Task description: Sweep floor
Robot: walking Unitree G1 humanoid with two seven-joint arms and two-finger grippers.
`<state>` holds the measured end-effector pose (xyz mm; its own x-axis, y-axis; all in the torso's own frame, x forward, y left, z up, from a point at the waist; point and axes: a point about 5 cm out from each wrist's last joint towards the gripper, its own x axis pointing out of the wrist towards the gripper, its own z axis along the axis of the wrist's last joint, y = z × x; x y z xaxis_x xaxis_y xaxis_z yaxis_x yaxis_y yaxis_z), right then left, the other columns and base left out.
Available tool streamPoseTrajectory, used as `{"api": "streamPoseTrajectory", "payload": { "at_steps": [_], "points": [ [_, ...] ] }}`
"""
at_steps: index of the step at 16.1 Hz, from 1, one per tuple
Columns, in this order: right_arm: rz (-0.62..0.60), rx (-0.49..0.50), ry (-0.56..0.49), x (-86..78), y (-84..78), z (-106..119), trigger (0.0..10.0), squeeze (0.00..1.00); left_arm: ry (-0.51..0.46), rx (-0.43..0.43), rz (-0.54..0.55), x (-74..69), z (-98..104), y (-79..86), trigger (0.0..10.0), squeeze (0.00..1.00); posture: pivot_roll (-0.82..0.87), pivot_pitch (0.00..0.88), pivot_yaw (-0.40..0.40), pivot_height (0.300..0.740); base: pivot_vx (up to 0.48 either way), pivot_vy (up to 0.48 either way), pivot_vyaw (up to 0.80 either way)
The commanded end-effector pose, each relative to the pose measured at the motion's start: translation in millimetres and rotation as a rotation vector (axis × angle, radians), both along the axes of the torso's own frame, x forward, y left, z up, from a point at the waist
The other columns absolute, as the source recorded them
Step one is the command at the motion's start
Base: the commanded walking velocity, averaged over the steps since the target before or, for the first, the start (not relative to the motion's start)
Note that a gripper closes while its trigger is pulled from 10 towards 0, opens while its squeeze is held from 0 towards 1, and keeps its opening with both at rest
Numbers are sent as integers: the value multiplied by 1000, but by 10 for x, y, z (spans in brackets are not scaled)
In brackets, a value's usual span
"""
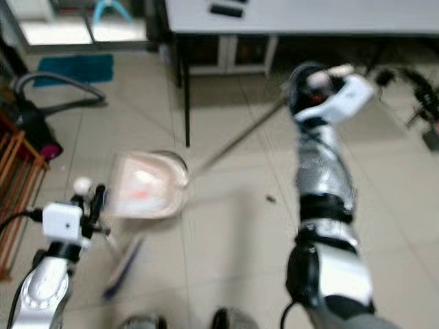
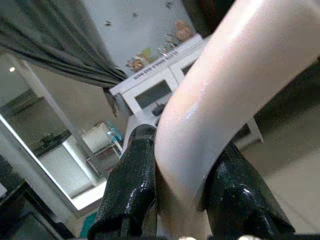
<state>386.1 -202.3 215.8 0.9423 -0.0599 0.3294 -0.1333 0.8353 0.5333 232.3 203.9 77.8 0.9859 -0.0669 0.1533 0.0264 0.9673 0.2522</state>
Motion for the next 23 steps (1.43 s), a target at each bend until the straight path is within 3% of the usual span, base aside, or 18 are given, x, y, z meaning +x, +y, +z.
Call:
{"api": "streamPoseTrajectory", "payload": {
  "at_steps": [1,7,14,23],
  "points": [
    [27,66,-50,29,133,105,10000,0,-15,29,10,-21,40,62,10000,0,122,142,-33,740,480,0,494],
    [-39,72,-42,28,-36,79,10000,0,-10,33,-5,-9,39,66,10000,0,119,133,-19,740,480,0,0],
    [-51,65,-50,36,-81,100,10000,0,-4,10,-30,7,22,17,10000,0,110,124,-22,740,459,0,0],
    [-75,26,-34,53,-99,97,10000,0,43,7,-47,-25,-63,-13,10000,0,103,119,-15,740,0,0,0]
  ]
}}
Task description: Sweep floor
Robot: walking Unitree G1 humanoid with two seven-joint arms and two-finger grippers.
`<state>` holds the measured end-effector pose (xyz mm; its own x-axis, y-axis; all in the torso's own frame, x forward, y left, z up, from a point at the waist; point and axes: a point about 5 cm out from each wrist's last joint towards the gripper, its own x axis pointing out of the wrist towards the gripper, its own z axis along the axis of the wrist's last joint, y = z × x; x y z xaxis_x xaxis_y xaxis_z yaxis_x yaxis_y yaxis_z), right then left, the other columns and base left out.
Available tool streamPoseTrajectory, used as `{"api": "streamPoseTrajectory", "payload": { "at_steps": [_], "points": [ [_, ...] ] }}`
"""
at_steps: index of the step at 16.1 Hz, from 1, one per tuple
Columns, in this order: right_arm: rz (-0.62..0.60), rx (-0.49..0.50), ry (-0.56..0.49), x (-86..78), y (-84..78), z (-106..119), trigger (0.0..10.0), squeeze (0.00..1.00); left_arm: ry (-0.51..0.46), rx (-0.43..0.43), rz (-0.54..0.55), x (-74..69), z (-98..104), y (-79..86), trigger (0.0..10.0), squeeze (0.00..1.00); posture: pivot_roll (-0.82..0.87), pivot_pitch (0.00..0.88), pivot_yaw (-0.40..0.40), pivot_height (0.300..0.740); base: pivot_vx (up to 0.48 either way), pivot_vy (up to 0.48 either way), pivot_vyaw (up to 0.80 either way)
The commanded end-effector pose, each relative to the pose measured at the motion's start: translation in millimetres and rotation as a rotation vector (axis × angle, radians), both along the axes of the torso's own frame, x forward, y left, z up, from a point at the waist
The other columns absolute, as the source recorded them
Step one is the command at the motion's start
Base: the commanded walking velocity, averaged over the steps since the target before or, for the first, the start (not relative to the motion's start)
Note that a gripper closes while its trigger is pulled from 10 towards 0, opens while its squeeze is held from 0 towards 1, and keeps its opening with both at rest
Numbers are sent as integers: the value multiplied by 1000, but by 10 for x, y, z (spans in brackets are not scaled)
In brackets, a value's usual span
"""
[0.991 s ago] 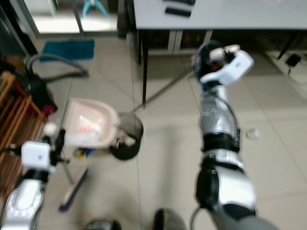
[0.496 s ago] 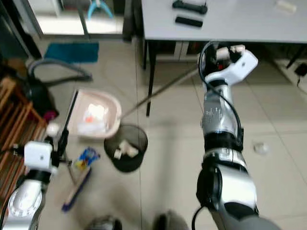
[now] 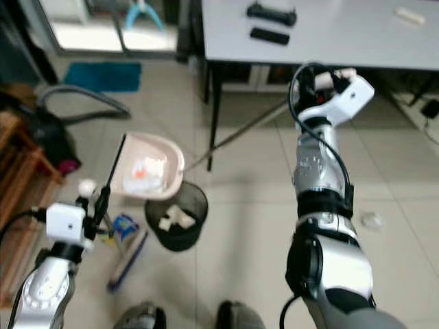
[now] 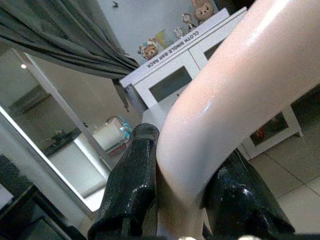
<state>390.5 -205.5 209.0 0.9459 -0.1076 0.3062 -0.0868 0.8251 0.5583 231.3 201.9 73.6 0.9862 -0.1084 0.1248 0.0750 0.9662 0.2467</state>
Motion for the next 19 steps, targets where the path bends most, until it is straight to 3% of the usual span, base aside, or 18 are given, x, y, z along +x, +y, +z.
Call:
{"api": "streamPoseTrajectory", "payload": {
  "at_steps": [1,6,8,14,19],
  "points": [
    [-39,-9,-65,6,-70,177,10000,0,25,7,-6,-21,-34,9,10000,0,102,123,-11,740,0,0,0],
    [-36,-76,-128,-13,-17,255,10000,0,49,10,-11,-68,-77,30,10000,0,106,132,-13,740,0,0,0],
    [-10,-157,-194,-38,73,315,10000,0,54,12,-8,-86,-88,46,10000,0,107,135,-14,740,0,0,0],
    [84,-260,-349,-78,283,493,10000,0,54,17,-17,-97,-93,19,10000,0,108,137,-18,740,0,0,0],
    [162,-306,-430,-133,341,541,10000,0,53,15,-20,-92,-94,4,10000,0,103,144,-19,740,0,0,0]
  ]
}}
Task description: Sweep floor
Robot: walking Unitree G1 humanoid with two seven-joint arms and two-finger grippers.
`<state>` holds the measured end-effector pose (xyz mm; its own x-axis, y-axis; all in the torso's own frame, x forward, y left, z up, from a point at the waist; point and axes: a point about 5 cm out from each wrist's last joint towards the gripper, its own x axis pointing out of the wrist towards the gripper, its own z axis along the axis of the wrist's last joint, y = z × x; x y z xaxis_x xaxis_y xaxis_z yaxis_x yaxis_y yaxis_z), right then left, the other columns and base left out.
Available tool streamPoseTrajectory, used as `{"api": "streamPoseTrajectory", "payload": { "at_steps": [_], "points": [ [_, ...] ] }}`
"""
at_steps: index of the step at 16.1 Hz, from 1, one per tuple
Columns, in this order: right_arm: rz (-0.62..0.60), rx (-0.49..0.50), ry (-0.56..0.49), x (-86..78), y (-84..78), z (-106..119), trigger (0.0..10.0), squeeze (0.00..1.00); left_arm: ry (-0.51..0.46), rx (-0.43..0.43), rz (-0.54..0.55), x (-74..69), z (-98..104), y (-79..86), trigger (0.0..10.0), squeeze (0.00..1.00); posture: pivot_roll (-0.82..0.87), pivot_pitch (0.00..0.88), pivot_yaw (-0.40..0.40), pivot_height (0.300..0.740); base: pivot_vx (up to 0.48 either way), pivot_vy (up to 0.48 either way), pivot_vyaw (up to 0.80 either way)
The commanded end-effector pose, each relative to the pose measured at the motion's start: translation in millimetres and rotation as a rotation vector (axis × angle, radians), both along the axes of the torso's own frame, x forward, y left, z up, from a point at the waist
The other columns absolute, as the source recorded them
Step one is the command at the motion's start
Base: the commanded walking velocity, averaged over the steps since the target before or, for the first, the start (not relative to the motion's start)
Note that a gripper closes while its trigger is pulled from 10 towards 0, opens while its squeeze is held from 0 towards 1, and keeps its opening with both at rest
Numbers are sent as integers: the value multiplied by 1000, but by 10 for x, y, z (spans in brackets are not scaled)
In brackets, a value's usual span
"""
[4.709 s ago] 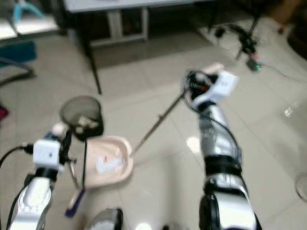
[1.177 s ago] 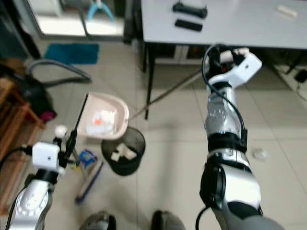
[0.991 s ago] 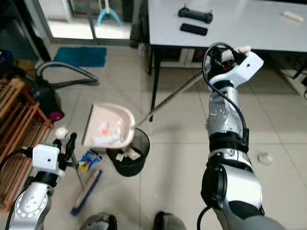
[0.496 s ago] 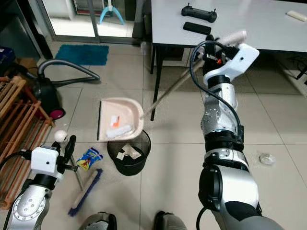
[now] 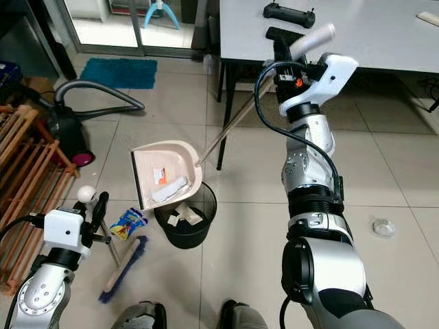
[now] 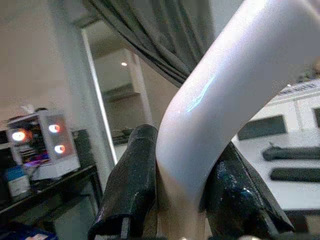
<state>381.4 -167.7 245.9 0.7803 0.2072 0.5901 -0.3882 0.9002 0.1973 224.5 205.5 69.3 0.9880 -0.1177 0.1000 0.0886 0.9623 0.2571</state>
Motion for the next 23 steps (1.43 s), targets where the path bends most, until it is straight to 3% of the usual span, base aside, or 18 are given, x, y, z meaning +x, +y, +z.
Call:
{"api": "streamPoseTrajectory", "payload": {
  "at_steps": [1,8,10,12,23],
  "points": [
    [1,14,-100,-47,-53,180,10000,0,29,2,-13,-18,-49,-36,10000,0,103,144,-19,740,0,0,0],
    [73,-160,-157,-110,-161,197,10000,0,32,1,-21,-13,-56,-49,10000,0,98,144,-14,740,0,0,0],
    [90,-265,-186,-159,-121,166,10000,0,35,2,-25,-17,-61,-50,10000,0,92,145,-9,740,0,0,0],
    [78,-307,-237,-218,-61,156,10000,0,35,3,-29,-7,-59,-58,10000,0,90,146,-7,740,0,0,0],
    [100,-431,-357,-530,193,21,10000,0,36,12,-39,-5,-53,-52,10000,0,92,156,-3,740,0,0,0]
  ]
}}
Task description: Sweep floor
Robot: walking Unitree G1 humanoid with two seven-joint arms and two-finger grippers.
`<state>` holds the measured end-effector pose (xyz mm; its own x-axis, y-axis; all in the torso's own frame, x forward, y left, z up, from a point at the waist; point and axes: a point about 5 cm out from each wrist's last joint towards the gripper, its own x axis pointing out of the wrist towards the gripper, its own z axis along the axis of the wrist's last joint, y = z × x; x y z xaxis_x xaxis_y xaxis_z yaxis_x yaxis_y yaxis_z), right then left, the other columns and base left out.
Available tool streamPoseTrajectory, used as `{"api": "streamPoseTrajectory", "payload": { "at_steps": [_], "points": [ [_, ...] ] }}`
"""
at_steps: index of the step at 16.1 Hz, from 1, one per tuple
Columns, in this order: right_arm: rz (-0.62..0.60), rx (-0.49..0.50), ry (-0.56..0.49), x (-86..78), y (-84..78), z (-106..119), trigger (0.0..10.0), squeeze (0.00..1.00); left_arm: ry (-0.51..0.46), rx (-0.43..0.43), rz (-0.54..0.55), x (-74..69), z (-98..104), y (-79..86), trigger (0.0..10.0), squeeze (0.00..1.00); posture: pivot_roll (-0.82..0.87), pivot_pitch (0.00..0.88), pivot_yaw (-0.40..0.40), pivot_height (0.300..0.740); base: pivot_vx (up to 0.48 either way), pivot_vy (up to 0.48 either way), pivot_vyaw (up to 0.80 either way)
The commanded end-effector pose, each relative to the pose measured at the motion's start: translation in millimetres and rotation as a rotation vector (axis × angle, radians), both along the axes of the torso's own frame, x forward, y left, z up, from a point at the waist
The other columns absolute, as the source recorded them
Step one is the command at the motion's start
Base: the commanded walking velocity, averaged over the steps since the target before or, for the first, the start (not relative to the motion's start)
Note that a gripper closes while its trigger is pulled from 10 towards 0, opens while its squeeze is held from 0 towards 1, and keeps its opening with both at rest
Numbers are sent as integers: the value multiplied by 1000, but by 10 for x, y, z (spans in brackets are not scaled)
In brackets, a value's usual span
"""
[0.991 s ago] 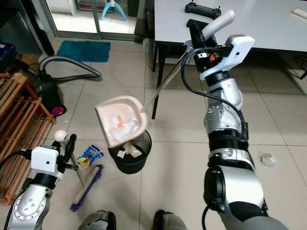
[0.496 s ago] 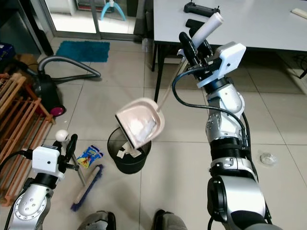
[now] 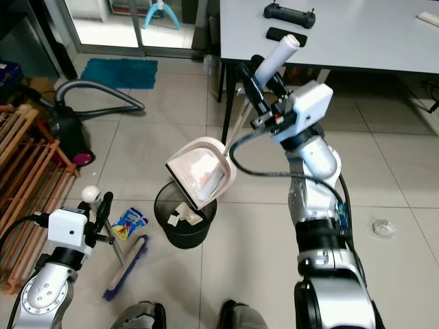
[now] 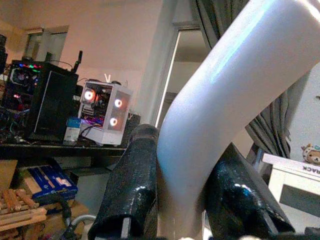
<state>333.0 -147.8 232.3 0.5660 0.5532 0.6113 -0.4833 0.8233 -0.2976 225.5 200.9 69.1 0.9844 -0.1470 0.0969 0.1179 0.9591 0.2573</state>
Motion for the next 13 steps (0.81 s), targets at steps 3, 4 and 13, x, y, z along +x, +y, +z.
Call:
{"api": "streamPoseTrajectory", "payload": {
  "at_steps": [3,4,13],
  "points": [
    [23,-4,-94,-155,88,116,10000,0,32,15,-11,-13,-46,0,10000,0,92,156,0,740,0,0,0],
    [31,-7,-93,-168,106,110,10000,0,33,16,-12,-12,-46,-1,10000,0,92,157,1,740,0,0,0],
    [98,-93,-142,-254,205,163,10000,0,32,26,-23,15,-35,-4,10000,0,98,152,4,740,0,0,0]
  ]
}}
